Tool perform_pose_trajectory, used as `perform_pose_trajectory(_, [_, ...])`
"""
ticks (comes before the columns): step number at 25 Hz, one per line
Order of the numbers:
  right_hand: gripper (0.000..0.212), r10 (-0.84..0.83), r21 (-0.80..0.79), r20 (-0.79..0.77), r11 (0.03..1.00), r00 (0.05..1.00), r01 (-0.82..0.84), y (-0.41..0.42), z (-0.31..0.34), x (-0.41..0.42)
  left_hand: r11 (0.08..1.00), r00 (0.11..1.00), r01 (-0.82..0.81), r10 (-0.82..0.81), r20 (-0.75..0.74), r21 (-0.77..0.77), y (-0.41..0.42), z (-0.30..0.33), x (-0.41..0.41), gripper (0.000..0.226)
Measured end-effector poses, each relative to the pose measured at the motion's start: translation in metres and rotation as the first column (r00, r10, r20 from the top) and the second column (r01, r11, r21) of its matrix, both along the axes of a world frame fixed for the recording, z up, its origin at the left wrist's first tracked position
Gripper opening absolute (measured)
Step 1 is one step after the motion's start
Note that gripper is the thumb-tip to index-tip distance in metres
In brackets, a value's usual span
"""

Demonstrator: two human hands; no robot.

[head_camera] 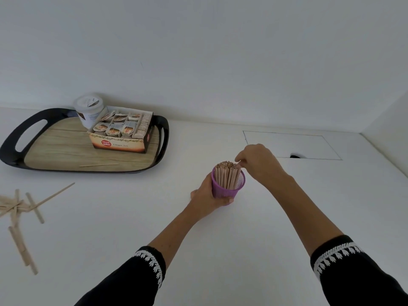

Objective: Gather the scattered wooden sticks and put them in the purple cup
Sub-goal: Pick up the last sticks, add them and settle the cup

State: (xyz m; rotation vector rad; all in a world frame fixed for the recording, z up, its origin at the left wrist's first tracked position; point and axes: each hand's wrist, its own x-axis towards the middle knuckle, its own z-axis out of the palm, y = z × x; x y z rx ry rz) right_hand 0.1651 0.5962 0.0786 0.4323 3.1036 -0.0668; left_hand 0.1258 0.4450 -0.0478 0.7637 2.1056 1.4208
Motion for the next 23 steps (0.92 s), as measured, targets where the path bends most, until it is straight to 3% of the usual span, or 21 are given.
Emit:
perform_pose_trajectory(4, [0.020,-0.087,-0.114,-0.234,0.992,0.968,0.061,-0.011,-0.012,0.016,0.998,0.995,0.033,-0.037,-0.096,-0.044,-0.014,-0.006,0.004,0.084])
perform_pose_trajectory(7, [0.014,-0.156,-0.288,-0.504,0.958,0.850,0.005,-0.054,-0.027,0.033,0.982,0.977,0.023,-0.062,-0.204,-0.188,-0.038,-0.017,0.010,0.077])
perform_pose_trajectory(9, [0.010,-0.161,-0.356,-0.584,0.932,0.796,-0.073,-0.092,-0.043,0.041,0.975,0.955,0.028,-0.090,-0.283,-0.218,-0.061,-0.021,0.016,0.068])
perform_pose_trajectory(16, [0.012,-0.199,-0.477,-0.520,0.874,0.831,-0.089,-0.208,-0.108,0.034,0.968,0.832,0.070,-0.191,-0.521,-0.242,-0.168,-0.021,0.013,0.035])
perform_pose_trajectory(23, [0.018,-0.214,-0.527,-0.360,0.850,0.908,-0.008,-0.311,-0.137,0.007,0.946,0.811,-0.276,0.135,-0.569,-0.170,-0.328,-0.018,-0.030,0.038])
